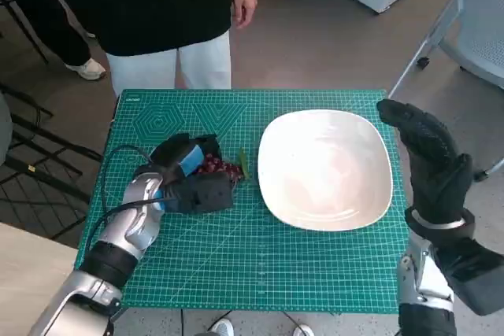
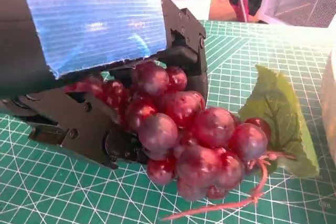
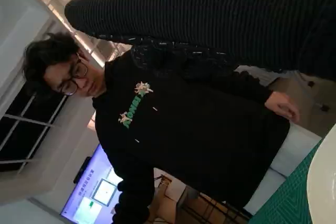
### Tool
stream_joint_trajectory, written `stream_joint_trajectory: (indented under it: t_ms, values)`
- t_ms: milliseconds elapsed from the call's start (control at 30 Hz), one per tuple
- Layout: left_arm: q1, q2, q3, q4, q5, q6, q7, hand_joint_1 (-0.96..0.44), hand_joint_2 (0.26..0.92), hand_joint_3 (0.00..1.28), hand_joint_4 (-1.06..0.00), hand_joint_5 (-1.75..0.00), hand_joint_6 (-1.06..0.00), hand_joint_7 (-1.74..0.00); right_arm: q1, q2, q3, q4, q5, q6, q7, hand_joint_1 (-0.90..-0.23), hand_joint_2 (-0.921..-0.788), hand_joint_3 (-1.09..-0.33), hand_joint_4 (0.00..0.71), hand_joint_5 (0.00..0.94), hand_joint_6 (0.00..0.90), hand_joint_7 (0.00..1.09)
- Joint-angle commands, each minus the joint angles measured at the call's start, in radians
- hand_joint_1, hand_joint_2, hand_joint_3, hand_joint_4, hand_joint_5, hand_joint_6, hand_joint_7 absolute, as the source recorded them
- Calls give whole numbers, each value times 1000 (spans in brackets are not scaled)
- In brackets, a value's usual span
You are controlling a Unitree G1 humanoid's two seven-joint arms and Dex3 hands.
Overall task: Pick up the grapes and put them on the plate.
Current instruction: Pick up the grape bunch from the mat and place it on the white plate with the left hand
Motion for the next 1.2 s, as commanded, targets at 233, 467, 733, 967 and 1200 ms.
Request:
stream_joint_trajectory:
  t_ms: [233, 467, 733, 967, 1200]
  values:
    - [22, 20, 19, -51, -1, 13, -21, 1, 921, 207, -546, -1313, -451, -1341, 8, 13, 4, 8, -12, 2, -15, -594, -921, -720, 190, 1, -1, 404]
    - [42, 33, 31, -116, 2, 28, -36, 1, 921, 196, -567, -1318, -458, -1307, 5, 13, 5, 11, -13, 0, -18, -593, -921, -722, 190, 0, -1, 402]
    - [67, 49, 42, -232, 18, 85, -73, 1, 921, 182, -581, -1341, -482, -1247, 2, 15, 6, 16, -12, -4, -21, -592, -921, -727, 188, 0, -1, 400]
    - [100, 71, 56, -355, 31, 126, -92, 1, 921, 174, -601, -1346, -486, -1215, -2, 18, 7, 25, -11, -11, -21, -590, -921, -728, 188, 0, -1, 399]
    - [127, 82, 74, -438, 51, 143, -90, 1, 921, 179, -612, -1338, -468, -1227, -7, 19, 7, 35, -11, -18, -20, -590, -921, -729, 188, 0, -1, 400]
